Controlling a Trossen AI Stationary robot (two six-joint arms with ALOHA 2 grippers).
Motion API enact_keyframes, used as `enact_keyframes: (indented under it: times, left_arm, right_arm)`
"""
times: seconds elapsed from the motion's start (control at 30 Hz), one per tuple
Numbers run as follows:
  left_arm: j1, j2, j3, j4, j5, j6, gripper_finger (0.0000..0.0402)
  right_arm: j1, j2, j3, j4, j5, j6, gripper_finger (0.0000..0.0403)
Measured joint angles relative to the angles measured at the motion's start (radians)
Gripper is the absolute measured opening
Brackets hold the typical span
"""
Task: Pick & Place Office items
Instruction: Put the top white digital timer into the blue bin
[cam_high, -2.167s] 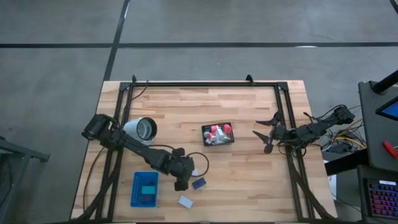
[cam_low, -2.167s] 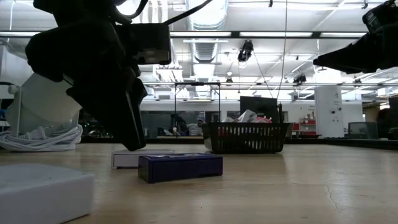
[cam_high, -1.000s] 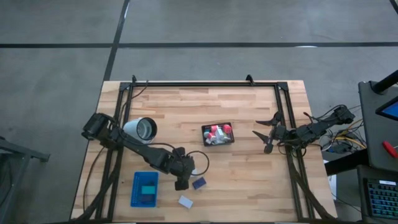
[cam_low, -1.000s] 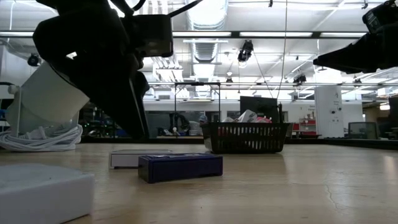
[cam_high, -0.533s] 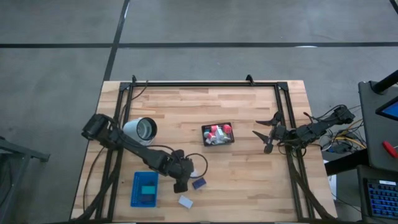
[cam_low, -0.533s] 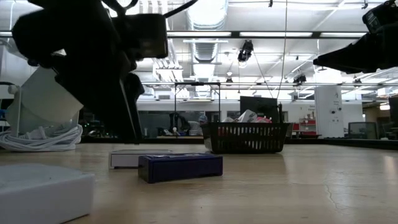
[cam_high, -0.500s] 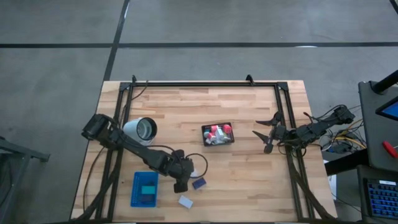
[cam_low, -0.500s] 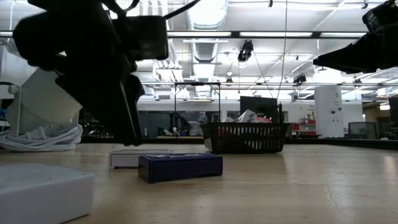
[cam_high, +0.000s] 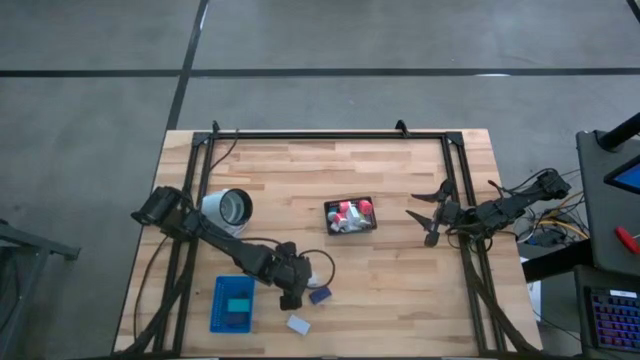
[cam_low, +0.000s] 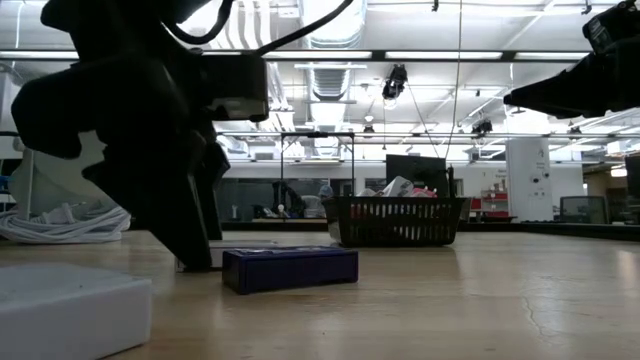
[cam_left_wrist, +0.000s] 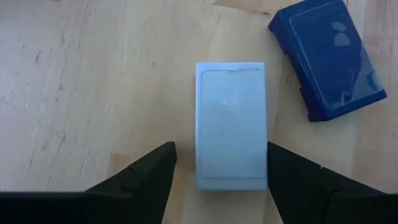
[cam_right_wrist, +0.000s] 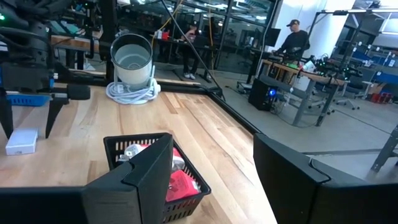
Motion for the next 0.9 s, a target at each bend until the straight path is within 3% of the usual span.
enact_keyframes:
  times: [0.37,0.77,0.9]
  left_arm:
    - [0.002,0.008,0.002,0.0,-0.003,0.003,0.0242]
    - [0.003,0.009,0.001,0.002,-0.006,0.008,0.0162]
    - [0.003,0.009,0.001,0.002,-0.006,0.008,0.0159]
  right_arm:
    - [0.0,0.0,0.0,0.0,0.0,-0.001,0.0217]
    - [0.0,0.0,0.0,0.0,0.0,-0.003,0.0217]
    - [0.0,0.0,0.0,0.0,0.0,-0.001,0.0217]
